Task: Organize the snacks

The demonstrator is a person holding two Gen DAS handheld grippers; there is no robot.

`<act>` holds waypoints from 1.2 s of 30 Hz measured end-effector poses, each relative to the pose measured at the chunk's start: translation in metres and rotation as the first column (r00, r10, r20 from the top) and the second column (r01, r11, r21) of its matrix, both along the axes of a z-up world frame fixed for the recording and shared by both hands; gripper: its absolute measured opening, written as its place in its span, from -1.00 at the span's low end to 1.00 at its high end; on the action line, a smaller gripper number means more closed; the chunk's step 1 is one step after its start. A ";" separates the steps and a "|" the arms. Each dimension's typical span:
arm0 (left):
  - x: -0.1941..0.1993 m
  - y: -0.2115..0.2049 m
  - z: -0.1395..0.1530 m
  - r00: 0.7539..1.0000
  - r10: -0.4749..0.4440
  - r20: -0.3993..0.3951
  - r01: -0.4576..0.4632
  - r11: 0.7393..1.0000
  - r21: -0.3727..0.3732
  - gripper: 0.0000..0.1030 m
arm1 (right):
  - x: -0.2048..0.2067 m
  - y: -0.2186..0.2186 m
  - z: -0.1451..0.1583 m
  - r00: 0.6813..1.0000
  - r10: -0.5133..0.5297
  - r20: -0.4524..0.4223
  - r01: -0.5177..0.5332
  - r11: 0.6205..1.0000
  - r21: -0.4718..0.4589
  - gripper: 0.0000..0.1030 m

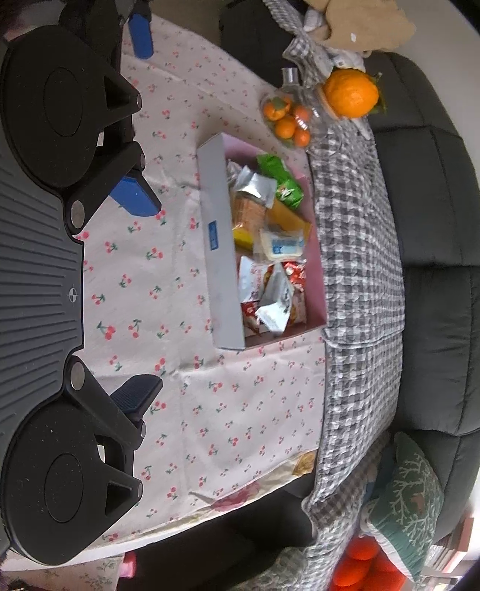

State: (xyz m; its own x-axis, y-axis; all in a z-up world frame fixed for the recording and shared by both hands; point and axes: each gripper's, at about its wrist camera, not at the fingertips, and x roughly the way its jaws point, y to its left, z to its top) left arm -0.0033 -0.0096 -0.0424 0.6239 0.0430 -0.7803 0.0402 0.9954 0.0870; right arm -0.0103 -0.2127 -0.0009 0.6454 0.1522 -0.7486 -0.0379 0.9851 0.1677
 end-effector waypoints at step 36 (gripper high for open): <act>-0.006 -0.008 0.001 0.999 -0.039 0.001 0.039 0.999 0.014 0.99 | 0.005 -0.004 -0.013 0.999 -0.015 -0.052 0.015 1.000 0.004 0.84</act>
State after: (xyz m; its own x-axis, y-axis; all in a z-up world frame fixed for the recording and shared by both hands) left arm -0.0088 -0.0179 -0.0418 0.6261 0.0298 -0.7792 0.0791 0.9917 0.1014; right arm -0.0053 -0.2167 -0.0142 0.6080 0.1462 -0.7804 -0.0144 0.9848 0.1733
